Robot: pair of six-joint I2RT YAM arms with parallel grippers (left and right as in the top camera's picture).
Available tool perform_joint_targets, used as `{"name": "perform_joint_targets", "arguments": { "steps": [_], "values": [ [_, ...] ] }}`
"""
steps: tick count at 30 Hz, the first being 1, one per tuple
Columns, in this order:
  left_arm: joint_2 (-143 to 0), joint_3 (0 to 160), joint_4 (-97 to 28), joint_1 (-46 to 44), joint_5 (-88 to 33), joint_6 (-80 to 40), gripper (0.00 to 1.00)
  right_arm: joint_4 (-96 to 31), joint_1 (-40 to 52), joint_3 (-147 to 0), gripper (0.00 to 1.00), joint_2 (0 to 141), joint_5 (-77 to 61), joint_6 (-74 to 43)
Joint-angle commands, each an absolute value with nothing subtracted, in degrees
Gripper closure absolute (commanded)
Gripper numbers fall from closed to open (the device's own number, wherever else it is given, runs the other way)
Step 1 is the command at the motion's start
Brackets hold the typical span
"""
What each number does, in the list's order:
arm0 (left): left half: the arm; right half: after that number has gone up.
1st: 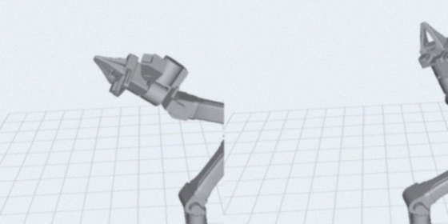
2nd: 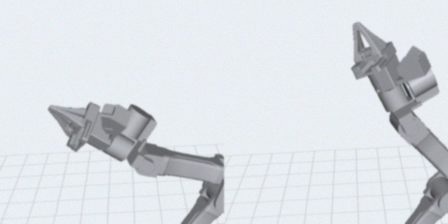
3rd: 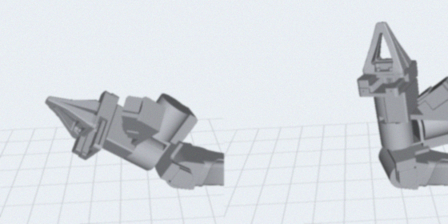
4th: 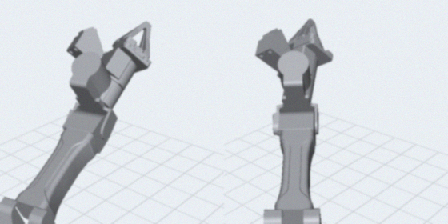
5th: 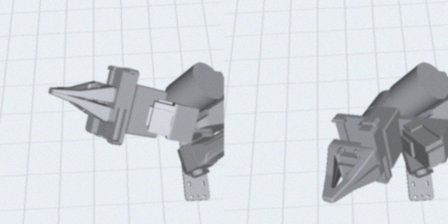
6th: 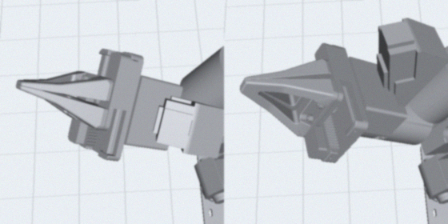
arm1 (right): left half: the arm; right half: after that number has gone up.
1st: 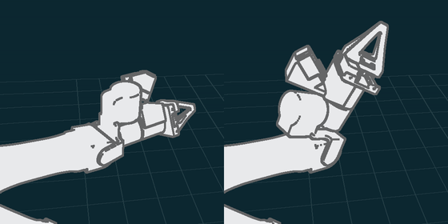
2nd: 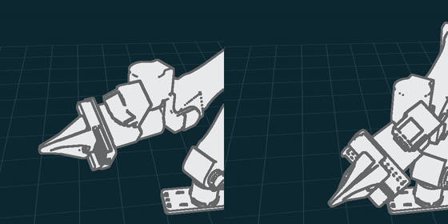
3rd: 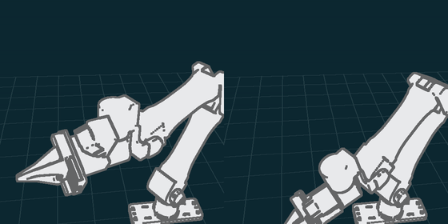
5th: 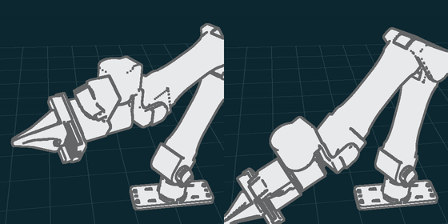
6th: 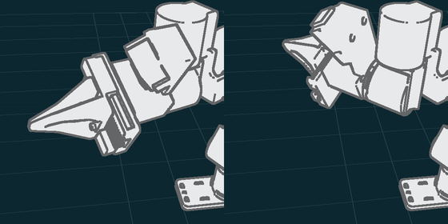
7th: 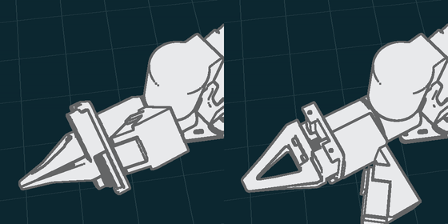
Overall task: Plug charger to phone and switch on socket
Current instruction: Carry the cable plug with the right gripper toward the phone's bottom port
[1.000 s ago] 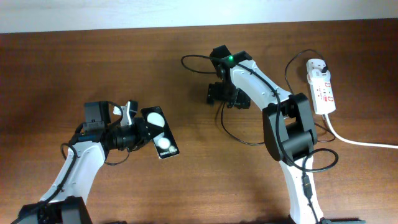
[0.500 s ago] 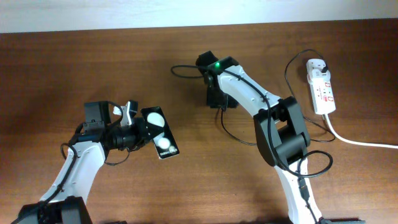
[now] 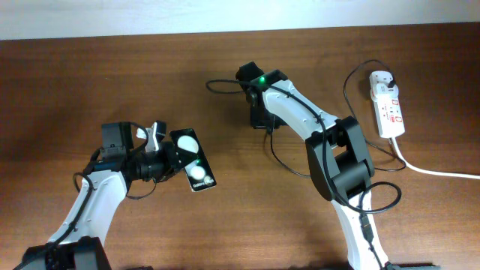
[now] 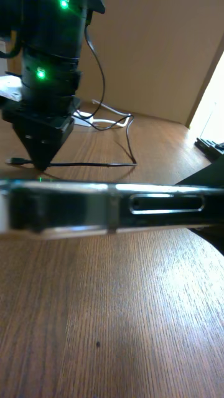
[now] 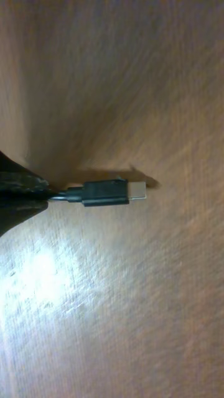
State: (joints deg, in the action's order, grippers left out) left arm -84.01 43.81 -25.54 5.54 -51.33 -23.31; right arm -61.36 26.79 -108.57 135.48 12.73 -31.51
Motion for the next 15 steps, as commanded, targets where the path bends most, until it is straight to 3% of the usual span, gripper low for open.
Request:
{"name": "perform_joint_targets", "arguments": {
  "steps": [1, 11, 15],
  "values": [
    [-82.9, 44.4, -25.5, 5.7, -52.7, -23.6, 1.0, -67.4, 26.1, -107.2, 0.96, 135.7, 12.3, -31.7],
    [-82.9, 44.4, -26.2, 5.7, -54.9, -26.5, 1.0, -84.4, 21.3, -107.2, 0.96, 94.9, -14.5, -10.1],
    [-82.9, 44.4, -26.0, 5.7, -61.5, -24.7, 1.0, -87.5, 21.0, -103.4, 0.96, 79.0, -17.8, -8.8]
  ]
}}
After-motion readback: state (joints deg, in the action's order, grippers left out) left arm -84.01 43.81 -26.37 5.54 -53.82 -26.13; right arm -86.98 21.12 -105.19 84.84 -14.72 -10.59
